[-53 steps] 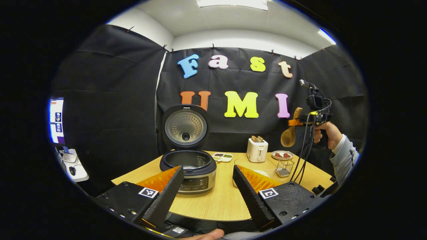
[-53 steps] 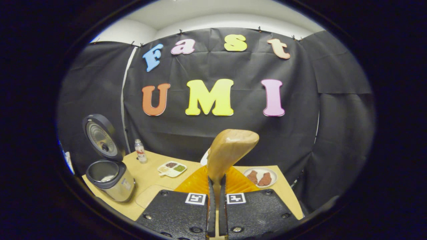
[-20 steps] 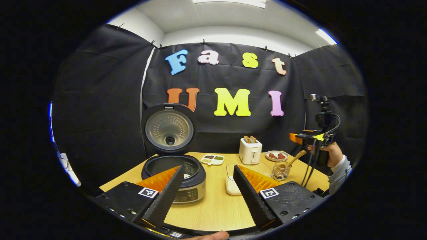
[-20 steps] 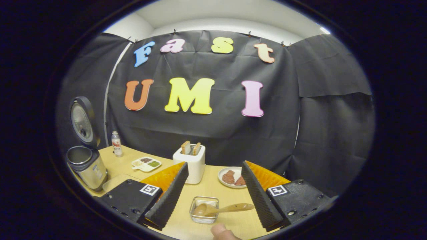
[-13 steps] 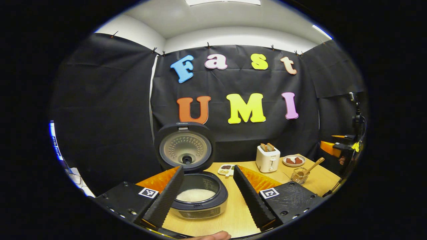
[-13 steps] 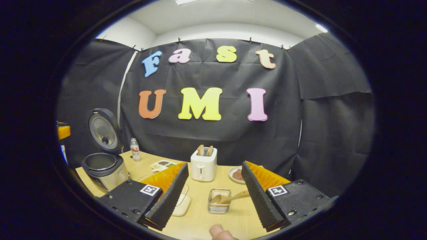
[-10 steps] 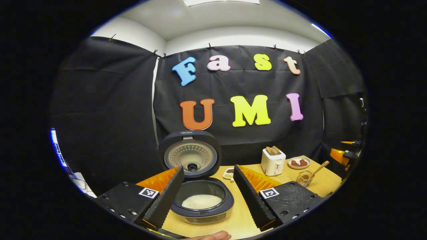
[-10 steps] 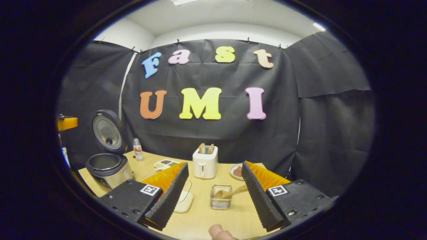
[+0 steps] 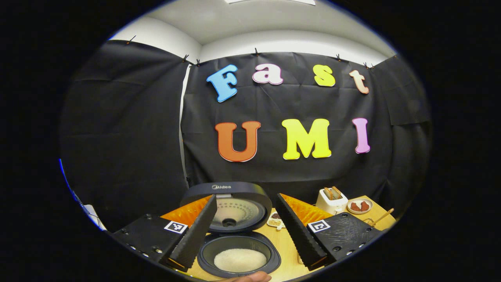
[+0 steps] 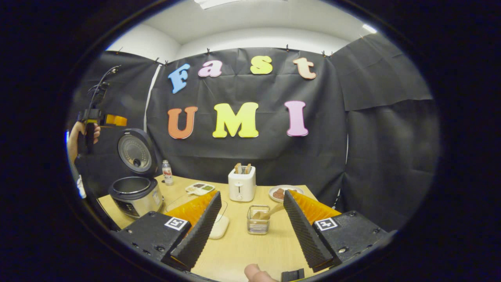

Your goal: Close the left gripper, press the button to open the rice cooker; take a wooden spoon from the chopstick holder with the right hand, scoop a spoonful of rice and pour it into the rice cooker, then put the wooden spoon back into the chopstick holder.

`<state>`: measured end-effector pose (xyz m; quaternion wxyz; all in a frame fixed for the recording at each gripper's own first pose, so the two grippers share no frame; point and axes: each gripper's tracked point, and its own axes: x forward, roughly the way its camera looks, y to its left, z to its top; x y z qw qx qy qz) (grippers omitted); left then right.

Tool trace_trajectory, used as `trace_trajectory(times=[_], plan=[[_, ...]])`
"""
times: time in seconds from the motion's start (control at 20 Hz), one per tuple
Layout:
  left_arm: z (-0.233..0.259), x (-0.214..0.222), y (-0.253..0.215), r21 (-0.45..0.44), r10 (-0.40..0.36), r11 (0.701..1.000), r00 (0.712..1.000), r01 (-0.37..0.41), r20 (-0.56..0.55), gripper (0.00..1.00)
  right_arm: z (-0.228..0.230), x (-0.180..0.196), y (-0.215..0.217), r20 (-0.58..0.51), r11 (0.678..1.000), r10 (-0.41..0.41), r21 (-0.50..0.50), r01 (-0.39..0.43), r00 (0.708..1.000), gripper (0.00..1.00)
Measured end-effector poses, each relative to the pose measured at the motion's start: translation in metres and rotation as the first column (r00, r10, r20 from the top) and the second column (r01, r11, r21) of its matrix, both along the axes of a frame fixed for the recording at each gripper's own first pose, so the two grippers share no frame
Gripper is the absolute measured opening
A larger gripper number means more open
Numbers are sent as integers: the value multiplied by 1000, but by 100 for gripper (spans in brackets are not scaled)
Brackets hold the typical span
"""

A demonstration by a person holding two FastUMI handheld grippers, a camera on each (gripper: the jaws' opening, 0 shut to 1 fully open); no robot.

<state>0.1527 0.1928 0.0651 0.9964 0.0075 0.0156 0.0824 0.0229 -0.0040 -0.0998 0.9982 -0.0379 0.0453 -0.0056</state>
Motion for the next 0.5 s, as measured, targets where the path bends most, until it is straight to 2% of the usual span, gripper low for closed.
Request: trace_trajectory(times=[0.15,0.35,0.5], plan=[[7,41,19,-29,-2,1000,1000,3,28,96,-5,-3,-2,-13,1000,7,-13,-7,1000,100],[-11,92,45,-67,16,998,1000,-16,-12,96,-17,-4,-1,-29,999,3,-35,-4,1000,100],[-30,110,66,-23,77,997,995,-79,-65,96,-26,-3,-2,-52,999,0,-40,-2,999,100]])
